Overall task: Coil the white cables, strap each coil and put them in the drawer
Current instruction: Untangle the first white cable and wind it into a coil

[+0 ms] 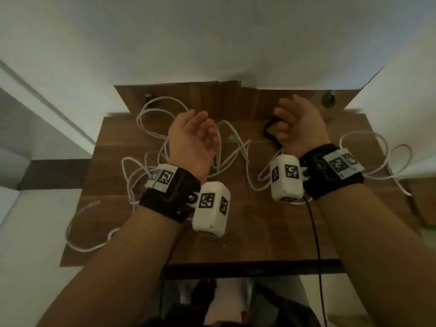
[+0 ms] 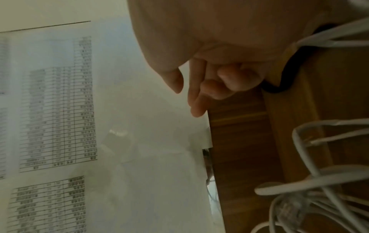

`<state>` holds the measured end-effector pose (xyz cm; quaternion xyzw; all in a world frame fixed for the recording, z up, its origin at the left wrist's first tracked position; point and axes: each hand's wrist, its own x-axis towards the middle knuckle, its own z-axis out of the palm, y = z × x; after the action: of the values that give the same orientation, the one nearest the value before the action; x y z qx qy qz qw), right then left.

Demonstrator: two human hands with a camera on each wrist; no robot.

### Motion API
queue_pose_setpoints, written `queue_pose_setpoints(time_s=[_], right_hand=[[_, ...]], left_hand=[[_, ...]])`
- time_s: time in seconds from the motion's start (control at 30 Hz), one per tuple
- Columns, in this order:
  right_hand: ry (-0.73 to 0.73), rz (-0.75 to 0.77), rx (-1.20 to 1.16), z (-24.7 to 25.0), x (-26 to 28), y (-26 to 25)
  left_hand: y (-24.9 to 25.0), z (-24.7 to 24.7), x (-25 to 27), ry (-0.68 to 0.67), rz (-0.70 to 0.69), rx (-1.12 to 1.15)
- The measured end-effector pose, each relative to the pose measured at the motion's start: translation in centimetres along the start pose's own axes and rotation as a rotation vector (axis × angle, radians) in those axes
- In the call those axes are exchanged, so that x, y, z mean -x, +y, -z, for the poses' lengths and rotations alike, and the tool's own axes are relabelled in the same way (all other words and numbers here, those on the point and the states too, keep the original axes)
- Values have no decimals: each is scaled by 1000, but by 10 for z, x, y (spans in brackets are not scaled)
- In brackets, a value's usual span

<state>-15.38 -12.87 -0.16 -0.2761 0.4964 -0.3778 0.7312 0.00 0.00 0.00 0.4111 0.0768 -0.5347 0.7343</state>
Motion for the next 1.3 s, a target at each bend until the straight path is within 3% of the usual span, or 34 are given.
queue_pose_setpoints(time_s=[0.3, 0.47, 0.57, 0.77, 1.0, 1.1, 1.3], right_hand=[[-163, 129, 18, 11, -37, 12], [-259, 242, 54, 20, -31, 17], [-259, 343, 205, 24, -25, 23], [-145, 450, 421, 34, -6, 30], [-143, 443, 524, 67, 20, 48], [-158, 499, 669, 77, 33, 57], [-199, 589, 1187, 101, 51, 77]], left_hand=[[-20, 6, -26, -163, -199, -54], [-28, 11, -26, -233, -312, -133], [-32, 13, -23, -266, -347, -186], [-38, 23, -9, -258, -410, -51], [-44, 52, 27, -266, -424, -188], [-53, 61, 42, -239, -407, -295], [-67, 74, 56, -218, -322, -447]])
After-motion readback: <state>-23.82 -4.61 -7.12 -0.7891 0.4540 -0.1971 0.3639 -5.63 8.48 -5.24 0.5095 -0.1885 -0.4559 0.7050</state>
